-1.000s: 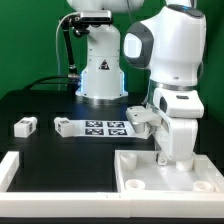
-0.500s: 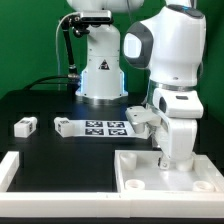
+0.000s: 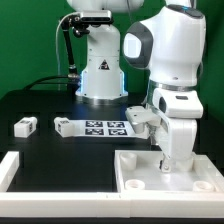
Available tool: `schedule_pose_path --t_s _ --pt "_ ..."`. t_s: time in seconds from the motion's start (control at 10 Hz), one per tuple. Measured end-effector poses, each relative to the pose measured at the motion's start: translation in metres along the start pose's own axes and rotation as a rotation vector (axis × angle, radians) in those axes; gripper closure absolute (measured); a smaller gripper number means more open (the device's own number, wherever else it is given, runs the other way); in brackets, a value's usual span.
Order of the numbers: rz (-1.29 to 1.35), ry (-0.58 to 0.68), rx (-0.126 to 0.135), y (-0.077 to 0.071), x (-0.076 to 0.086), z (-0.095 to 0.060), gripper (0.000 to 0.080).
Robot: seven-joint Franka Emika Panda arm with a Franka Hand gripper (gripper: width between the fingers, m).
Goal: Assemble square table
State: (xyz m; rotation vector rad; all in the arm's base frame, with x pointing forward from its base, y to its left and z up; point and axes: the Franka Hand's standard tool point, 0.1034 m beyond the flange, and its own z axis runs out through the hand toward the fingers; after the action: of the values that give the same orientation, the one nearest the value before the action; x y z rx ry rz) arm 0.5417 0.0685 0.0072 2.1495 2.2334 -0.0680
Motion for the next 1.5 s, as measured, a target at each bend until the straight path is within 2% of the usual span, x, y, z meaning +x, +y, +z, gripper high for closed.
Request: schedule_pose_path --t_s 0.3,0.6,0.7,0.8,0.9,1.4,1.5 --pt "0.0 0.0 -0.001 0.0 0.0 -0.001 0.0151" --pt "0.176 -0.003 -0.032 -0.005 0.004 -0.035 0.0151" --pt "0.24 -0.002 -0.041 -0.009 0.015 -0.047 0.0151" --pt "0.385 0.003 -0.048 -0.013 0.03 -0.055 0.0151" --pt "0.451 0.007 -0.053 -0.014 0.037 -0.058 0.0151" --pt "0.723 0.016 -0.041 -0.016 0.038 -0.055 0.0151" --pt "0.868 -0.008 -0.015 -0.024 0.046 -0.057 0.0151"
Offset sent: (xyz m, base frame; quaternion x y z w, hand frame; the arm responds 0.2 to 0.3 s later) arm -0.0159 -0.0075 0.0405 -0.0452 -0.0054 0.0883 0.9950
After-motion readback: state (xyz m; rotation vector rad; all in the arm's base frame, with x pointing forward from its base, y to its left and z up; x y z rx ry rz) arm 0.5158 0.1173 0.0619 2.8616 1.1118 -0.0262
